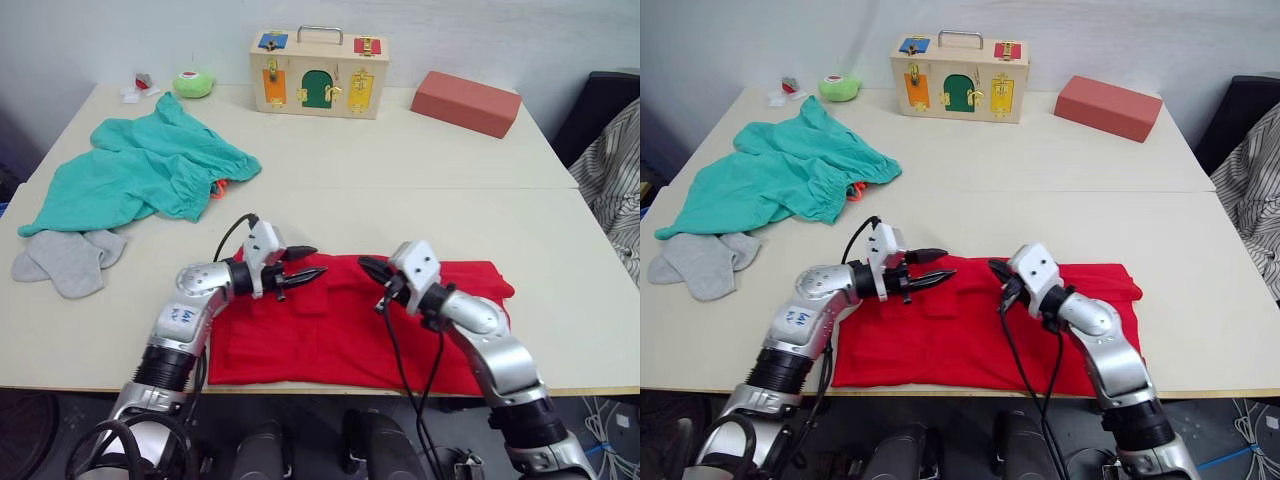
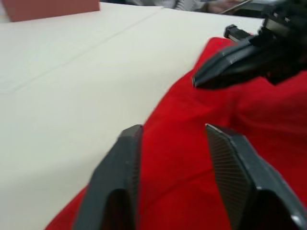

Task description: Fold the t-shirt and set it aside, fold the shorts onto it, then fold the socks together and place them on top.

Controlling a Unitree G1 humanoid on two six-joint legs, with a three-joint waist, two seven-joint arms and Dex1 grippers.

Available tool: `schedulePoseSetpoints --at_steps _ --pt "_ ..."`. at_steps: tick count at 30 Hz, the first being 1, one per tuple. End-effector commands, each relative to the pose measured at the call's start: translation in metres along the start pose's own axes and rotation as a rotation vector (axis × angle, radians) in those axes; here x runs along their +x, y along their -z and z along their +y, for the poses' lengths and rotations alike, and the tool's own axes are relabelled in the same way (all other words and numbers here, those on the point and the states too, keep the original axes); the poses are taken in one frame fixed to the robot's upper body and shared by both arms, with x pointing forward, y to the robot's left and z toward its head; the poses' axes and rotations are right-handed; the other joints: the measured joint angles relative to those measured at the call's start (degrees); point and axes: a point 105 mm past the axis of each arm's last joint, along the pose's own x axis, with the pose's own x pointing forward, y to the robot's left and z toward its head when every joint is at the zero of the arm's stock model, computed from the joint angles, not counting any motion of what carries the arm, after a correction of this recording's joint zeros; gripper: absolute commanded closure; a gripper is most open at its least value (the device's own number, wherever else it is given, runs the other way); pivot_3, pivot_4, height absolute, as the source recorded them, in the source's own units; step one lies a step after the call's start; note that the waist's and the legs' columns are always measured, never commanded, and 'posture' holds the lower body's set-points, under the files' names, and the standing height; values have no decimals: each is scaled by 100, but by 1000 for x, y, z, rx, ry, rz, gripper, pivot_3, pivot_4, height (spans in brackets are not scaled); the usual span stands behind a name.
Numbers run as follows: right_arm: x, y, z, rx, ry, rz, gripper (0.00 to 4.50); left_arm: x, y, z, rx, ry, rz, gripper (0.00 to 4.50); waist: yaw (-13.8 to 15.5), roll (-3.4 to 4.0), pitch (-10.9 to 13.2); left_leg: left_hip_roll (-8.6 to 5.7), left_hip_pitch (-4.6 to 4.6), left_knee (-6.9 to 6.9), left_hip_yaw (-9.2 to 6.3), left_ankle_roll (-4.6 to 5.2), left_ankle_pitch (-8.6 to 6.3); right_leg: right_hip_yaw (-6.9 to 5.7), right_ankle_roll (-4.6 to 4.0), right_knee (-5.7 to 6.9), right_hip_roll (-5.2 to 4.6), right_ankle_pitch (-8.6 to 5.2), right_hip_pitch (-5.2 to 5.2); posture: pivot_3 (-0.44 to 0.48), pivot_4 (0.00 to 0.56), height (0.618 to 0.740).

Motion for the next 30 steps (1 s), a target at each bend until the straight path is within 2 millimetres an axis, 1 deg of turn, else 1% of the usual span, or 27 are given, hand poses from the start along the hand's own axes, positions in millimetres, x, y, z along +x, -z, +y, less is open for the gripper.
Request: schedulePoseSetpoints --at_steps 1,3,4,7,10,12,14,16,17,18,20,21,22,24,26,28,30 --pt "6 2 2 -43 15 -14 4500 3 2 4 15 -66 -4 3596 -4 0 0 1 -1 0 0 0 0 -1 0 -1 1 0 -1 0 150 740" --pt "6 6 0 -43 25 -11 4500 1 8 5 -3 -90 11 4264 -6 0 0 2 -1 0 0 0 0 -1 0 -2 0 0 -1 0 150 740" --pt "4 8 -2 -41 37 -11 4500 -2 14 5 -12 -105 37 4482 -7 0 0 2 -1 0 0 0 0 -1 0 -1 0 0 -1 0 150 740" --pt "-8 15 -10 -42 62 -2 4500 -13 31 9 -32 -163 100 4482 -25 1 0 4 3 -5 0 1 -1 0 0 -2 1 0 1 0 150 740" --pt "-29 28 -30 -21 146 16 4500 -24 45 18 -37 -240 147 4482 -13 1 -1 6 7 -6 -1 1 -1 -2 0 -3 0 0 4 0 150 740" --pt "-45 37 -42 -46 183 49 4500 -29 51 22 -40 -271 163 4482 -8 2 -1 4 13 -6 -1 3 -2 -2 0 -3 -3 0 11 0 150 740" --pt "-59 44 -53 -44 224 64 4500 -32 53 23 -50 -281 160 4482 -7 2 -3 3 18 -6 -1 5 -4 -1 0 -3 -6 0 15 0 150 740" --pt "-85 56 -78 -17 342 90 4500 -39 54 25 -45 -283 154 4482 -17 5 -5 5 22 -9 -1 2 -6 -1 0 -2 -4 0 15 0 150 740" --pt "-93 59 -85 -11 375 98 4500 -41 54 25 -40 -284 152 4482 -21 7 -6 6 25 -12 0 0 -7 -1 0 -1 -3 0 15 0 150 740" --pt "-106 66 -96 -7 424 119 4500 -45 53 28 -50 -298 131 4482 -23 9 -7 7 25 -13 0 -2 -6 -1 0 0 -2 0 14 0 150 740" --pt "-121 74 -107 -5 472 146 4500 -50 51 33 -67 -316 94 4482 -30 10 -8 7 25 -14 0 -2 -6 -1 0 0 -2 0 14 0 150 740" --pt "-126 76 -110 -4 485 154 4500 -51 50 34 -73 -321 81 4482 -37 10 -8 8 26 -14 0 -2 -6 -1 0 0 -1 0 15 0 150 740" --pt "-136 79 -118 -1 514 167 4500 -56 45 38 -84 -331 50 4482 -48 10 -8 8 26 -15 0 -2 -6 -1 -1 0 0 0 14 0 150 740" --pt "-153 78 -134 -5 568 173 4500 -71 37 51 -99 -364 20 4482 -60 10 -8 8 26 -16 0 -2 -6 -1 -1 -1 0 0 15 0 150 740" --pt "-158 72 -142 0 587 144 4500 -80 34 56 -98 -373 22 4482 -79 10 -8 8 23 -16 0 -2 -6 -1 -1 -1 -1 0 12 0 150 740" --pt "-153 57 -143 7 546 73 4500 -90 30 61 -95 -368 21 4482 -115 10 -7 9 20 -19 0 -3 -5 -3 -1 -3 0 0 10 0 150 740" --pt "-141 36 -139 5 465 -14 4500 -94 18 60 -89 -320 -8 4482 -139 10 -7 8 19 -21 -1 -3 -5 -3 -1 -5 -1 0 10 0 150 740"
